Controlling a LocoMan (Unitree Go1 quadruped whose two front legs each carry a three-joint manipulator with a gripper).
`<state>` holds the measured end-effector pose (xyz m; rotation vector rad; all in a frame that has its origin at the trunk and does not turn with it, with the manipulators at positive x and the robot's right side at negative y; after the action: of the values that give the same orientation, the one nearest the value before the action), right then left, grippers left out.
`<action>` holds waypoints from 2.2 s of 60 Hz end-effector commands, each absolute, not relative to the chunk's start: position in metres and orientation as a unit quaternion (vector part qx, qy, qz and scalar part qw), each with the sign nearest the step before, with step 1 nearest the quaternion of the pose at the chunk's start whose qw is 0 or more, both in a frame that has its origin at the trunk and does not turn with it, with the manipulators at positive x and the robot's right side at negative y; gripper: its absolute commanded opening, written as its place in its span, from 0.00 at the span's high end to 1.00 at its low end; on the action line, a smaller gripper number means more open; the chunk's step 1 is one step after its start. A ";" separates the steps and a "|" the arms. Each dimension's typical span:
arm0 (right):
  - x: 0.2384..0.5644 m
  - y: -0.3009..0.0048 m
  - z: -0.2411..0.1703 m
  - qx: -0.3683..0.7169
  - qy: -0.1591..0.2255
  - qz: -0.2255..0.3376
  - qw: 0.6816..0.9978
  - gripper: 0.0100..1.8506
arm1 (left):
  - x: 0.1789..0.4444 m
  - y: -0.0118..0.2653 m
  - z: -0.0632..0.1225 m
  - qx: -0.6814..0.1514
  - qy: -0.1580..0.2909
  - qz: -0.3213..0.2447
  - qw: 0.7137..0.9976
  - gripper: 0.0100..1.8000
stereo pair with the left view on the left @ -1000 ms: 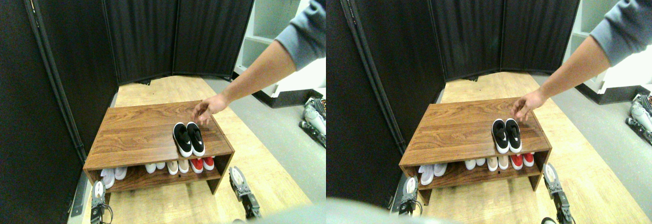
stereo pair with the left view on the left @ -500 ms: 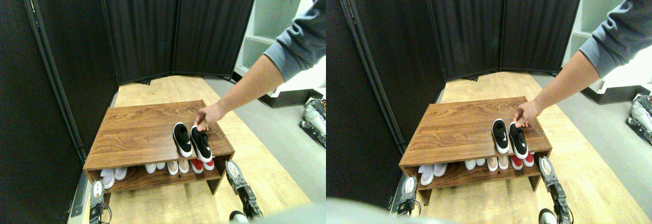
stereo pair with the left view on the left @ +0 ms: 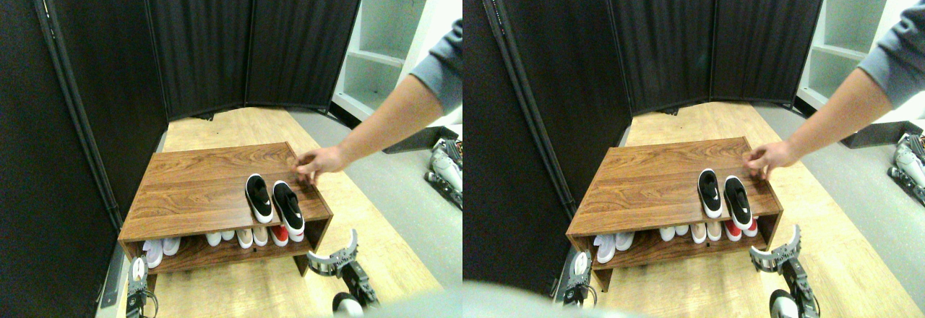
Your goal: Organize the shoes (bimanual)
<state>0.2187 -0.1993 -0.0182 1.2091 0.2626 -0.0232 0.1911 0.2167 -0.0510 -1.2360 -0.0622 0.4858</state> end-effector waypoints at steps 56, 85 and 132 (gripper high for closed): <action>0.309 -0.149 -0.064 0.591 0.160 -0.023 0.791 0.17 | 0.185 0.222 -0.046 -0.559 -0.061 0.221 0.797 1.00; 0.288 -0.156 -0.065 0.570 0.148 -0.020 0.808 0.15 | 0.179 0.225 -0.047 -0.566 -0.071 0.220 0.791 1.00; 0.319 -0.252 0.003 0.472 -0.113 -0.097 0.869 1.00 | 0.184 0.228 -0.046 -0.572 -0.068 0.220 0.788 1.00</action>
<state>0.2809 -0.2456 0.0080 1.0045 -0.2421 -0.1908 0.1819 0.2277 -0.0501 -1.2248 -0.1221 0.4959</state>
